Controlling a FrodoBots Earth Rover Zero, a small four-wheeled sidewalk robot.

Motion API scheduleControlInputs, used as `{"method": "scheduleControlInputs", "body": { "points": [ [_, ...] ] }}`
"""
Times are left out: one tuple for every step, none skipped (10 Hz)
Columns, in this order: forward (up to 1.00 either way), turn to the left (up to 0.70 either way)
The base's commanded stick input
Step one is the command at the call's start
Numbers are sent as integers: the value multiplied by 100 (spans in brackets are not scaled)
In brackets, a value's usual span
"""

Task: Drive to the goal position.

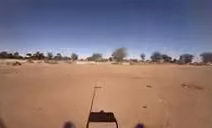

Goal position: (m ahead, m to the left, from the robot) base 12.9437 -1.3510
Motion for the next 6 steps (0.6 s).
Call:
{"method": "scheduleControlInputs", "body": {
  "points": [
    [50,0],
    [50,0],
    [50,0],
    [50,0],
    [50,0],
    [50,0]
  ]
}}
